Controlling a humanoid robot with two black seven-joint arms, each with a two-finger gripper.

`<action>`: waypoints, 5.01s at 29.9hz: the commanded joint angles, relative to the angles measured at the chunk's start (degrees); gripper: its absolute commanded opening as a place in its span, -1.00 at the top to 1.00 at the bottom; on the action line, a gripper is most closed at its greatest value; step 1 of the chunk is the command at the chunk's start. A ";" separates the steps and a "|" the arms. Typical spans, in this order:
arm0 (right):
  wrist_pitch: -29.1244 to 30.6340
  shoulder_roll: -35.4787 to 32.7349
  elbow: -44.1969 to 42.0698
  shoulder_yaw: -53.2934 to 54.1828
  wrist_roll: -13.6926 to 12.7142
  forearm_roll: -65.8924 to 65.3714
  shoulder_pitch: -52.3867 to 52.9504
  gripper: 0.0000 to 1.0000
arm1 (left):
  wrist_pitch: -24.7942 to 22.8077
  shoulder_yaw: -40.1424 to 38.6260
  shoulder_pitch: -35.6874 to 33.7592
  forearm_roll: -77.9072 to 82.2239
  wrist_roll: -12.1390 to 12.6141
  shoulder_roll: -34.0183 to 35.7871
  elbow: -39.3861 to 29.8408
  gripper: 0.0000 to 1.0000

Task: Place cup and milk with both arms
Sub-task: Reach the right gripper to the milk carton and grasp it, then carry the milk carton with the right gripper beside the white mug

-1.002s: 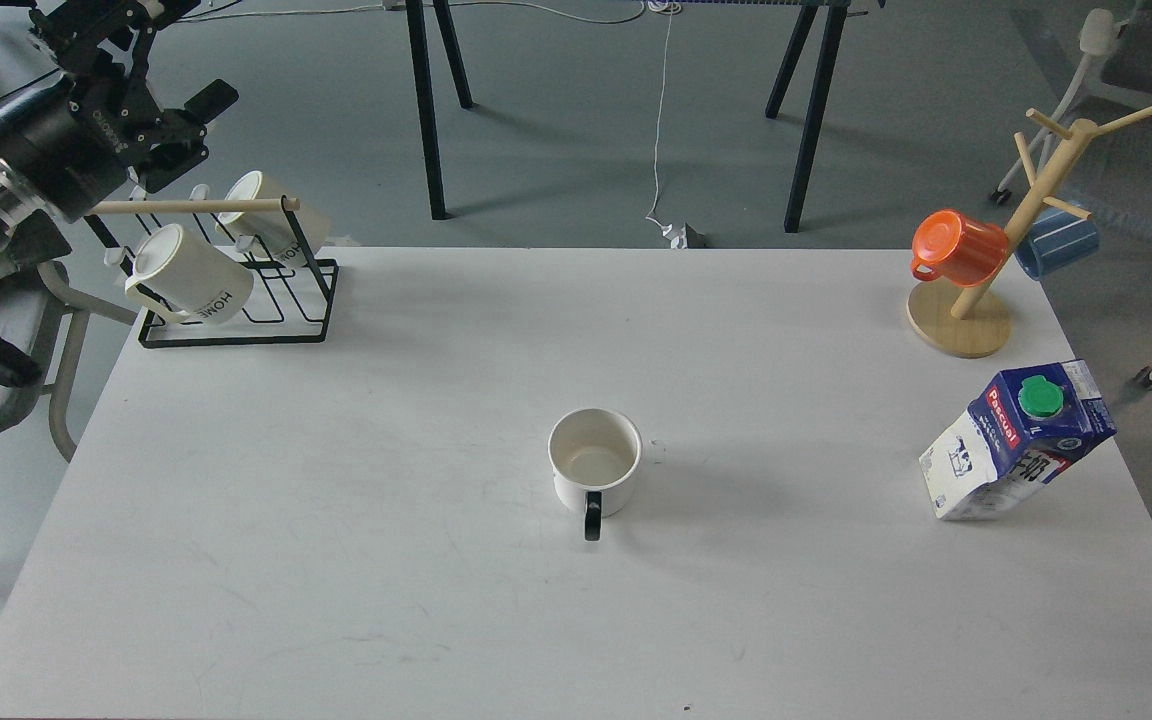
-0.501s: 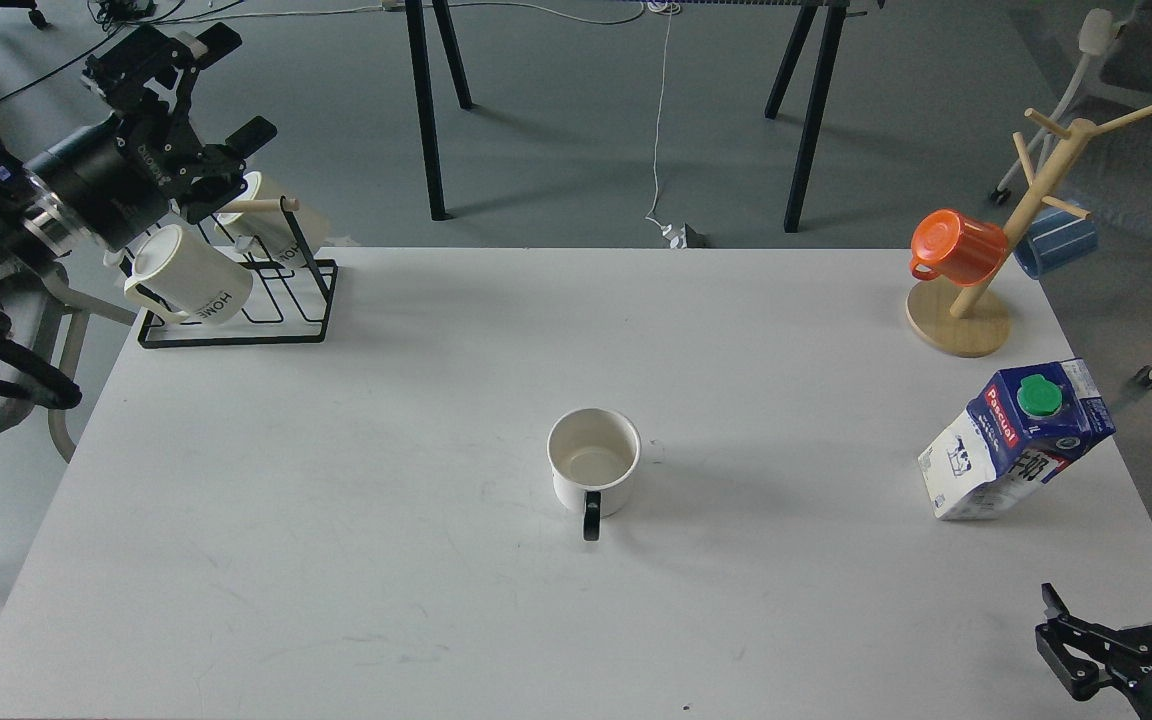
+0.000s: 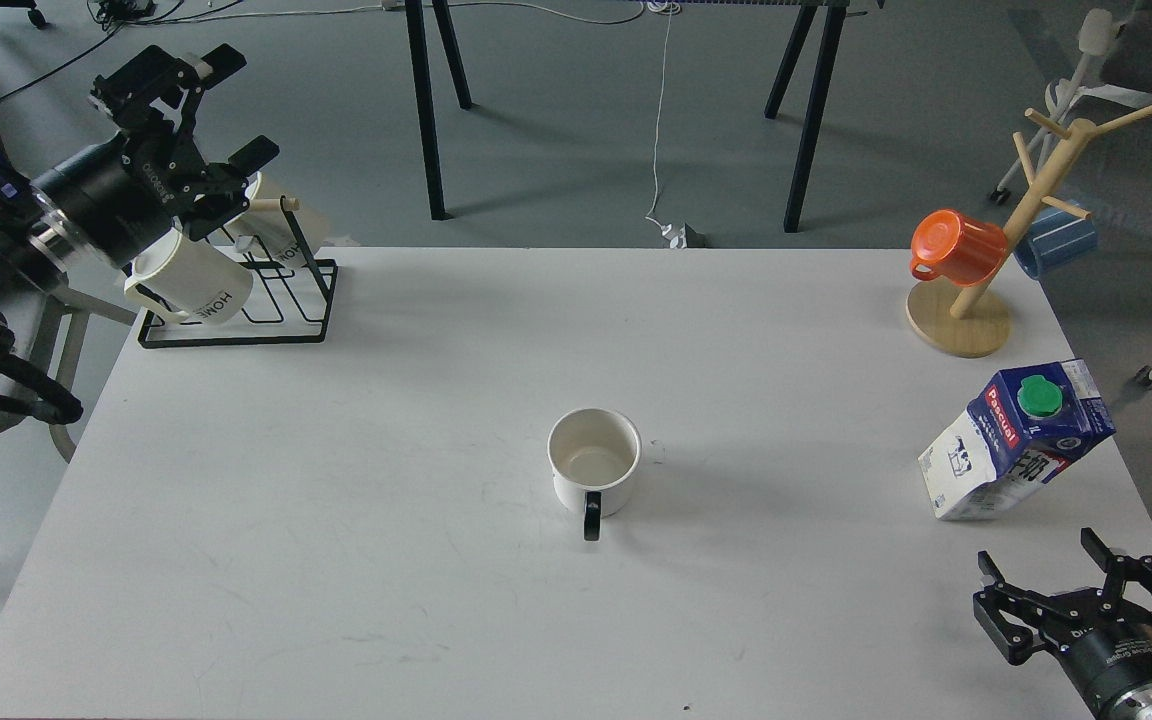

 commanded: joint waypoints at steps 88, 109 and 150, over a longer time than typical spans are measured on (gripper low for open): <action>0.00 23.20 -4.43 0.54 0.00 -14.74 14.54 0.61 | 0.00 -0.17 6.11 0.02 0.00 -0.66 2.11 -0.98; 0.00 31.83 -6.89 -2.18 0.00 -21.42 13.31 0.60 | 0.00 -0.08 6.11 0.02 0.00 -0.66 2.81 -0.98; 0.00 35.44 -11.02 -4.21 0.00 -21.51 12.70 -0.90 | 0.00 0.01 6.20 0.02 0.00 -1.80 4.13 -0.98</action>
